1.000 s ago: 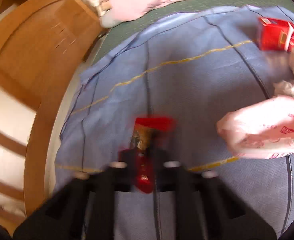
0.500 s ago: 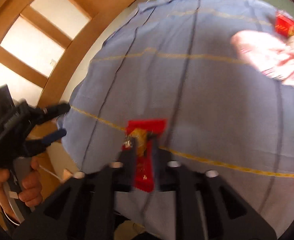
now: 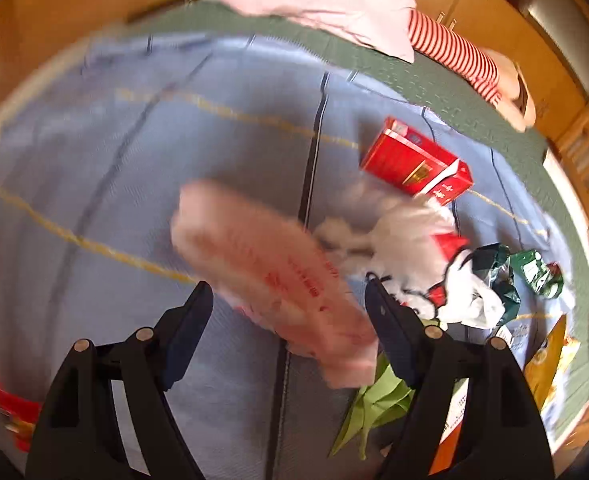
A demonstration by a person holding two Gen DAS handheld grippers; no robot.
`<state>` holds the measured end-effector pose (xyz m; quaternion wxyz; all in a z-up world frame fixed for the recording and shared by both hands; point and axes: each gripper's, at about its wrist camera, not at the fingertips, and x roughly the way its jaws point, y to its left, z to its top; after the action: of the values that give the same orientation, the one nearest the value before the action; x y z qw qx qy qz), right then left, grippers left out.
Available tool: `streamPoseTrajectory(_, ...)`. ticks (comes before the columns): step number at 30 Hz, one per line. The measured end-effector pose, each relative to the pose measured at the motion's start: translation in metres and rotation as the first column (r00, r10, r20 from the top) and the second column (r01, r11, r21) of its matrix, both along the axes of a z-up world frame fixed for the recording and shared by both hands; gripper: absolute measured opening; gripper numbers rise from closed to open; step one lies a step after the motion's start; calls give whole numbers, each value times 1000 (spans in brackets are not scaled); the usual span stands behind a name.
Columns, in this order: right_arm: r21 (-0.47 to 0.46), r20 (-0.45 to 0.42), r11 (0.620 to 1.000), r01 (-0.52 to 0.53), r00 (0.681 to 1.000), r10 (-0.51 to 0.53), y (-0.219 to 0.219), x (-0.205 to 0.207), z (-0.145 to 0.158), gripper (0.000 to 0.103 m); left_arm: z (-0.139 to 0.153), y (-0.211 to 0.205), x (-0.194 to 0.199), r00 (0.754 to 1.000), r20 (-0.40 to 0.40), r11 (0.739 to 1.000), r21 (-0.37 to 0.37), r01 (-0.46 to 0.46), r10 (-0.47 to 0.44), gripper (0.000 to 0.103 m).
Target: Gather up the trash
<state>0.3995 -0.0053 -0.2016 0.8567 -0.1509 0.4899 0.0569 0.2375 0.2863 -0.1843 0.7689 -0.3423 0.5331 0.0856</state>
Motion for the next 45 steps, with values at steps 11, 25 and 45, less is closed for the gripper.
streamPoseTrajectory(11,807,-358,549,216,919,164,-46,-68,5,23,-5,0,1,1000,-17,1000,-16,3,-3,94)
streamPoseTrajectory(25,581,-230,788,204,970,-82,-87,-141,33,24,-1,-86,29,929,170,944,36,328,-330,93)
streamPoseTrajectory(45,578,2,796,183,974,-225,-128,-224,81,24,39,-145,-2,795,308,841,339,422,-523,39)
